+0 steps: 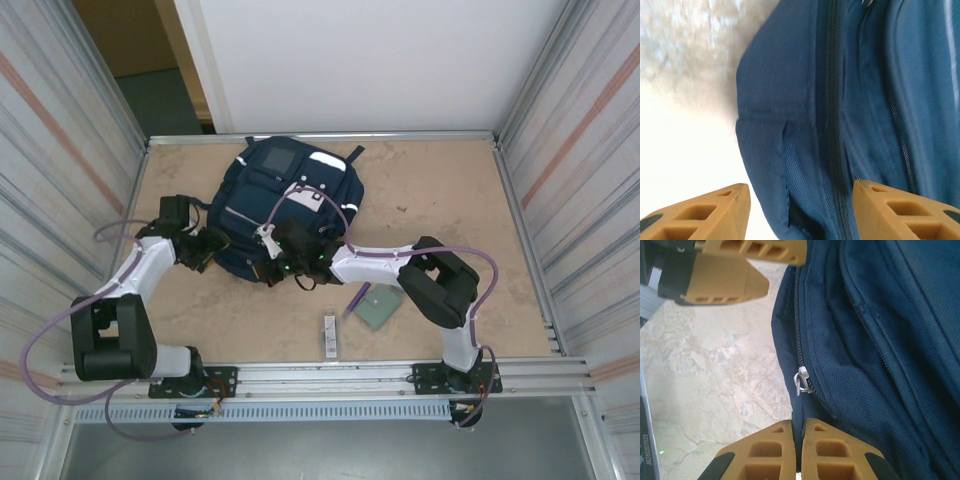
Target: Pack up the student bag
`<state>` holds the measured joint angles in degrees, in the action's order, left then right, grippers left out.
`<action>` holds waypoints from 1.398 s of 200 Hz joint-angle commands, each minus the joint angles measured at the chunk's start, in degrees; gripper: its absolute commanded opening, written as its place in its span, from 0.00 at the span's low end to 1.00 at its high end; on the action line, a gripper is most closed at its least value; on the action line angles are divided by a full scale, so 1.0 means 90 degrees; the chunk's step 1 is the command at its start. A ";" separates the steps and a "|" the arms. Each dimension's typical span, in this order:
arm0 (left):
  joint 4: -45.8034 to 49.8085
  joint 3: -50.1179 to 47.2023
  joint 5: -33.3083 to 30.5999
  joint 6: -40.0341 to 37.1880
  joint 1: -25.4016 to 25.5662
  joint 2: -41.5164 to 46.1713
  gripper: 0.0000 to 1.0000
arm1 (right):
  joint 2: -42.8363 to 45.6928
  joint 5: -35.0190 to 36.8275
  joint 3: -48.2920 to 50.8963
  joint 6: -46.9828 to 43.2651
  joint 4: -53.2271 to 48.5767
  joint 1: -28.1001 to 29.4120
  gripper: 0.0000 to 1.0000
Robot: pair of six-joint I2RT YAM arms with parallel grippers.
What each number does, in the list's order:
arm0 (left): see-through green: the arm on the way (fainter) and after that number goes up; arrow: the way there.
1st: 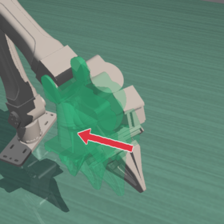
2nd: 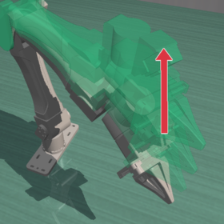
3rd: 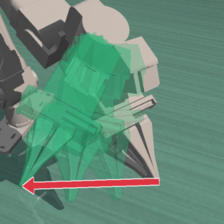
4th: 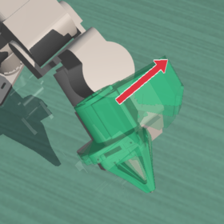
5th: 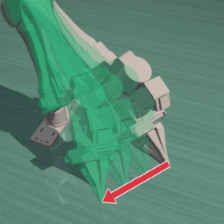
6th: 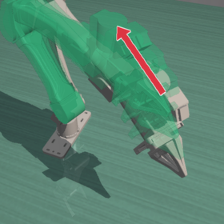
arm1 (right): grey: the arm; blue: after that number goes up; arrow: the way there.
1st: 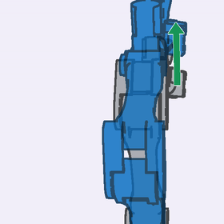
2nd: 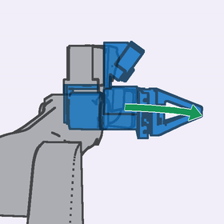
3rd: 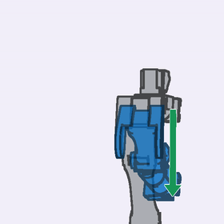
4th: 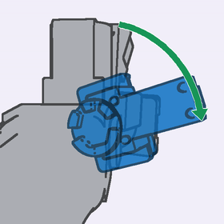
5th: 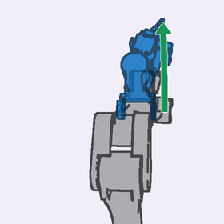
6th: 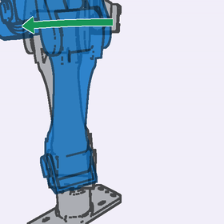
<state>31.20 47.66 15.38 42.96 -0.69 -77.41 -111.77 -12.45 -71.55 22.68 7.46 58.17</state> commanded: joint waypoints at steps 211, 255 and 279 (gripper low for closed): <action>-0.0561 -0.0639 -0.0756 0.0579 0.0635 0.0211 0.00 | 0.1886 0.1288 0.2682 -0.0972 -0.0303 -0.2335 0.04; -0.0655 -0.0716 -0.0511 0.0485 0.0532 0.0158 0.00 | 0.1440 0.1602 0.2367 -0.0521 -0.0592 -0.2881 0.10; -0.0736 -0.0725 -0.0343 0.0320 0.0509 0.0261 0.02 | 0.1437 0.1402 0.2299 -0.0588 -0.0573 -0.2833 0.23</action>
<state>25.04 42.17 13.72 48.99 5.54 -76.27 -98.17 -4.23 -49.69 16.36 5.72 34.41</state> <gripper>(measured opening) 0.047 0.163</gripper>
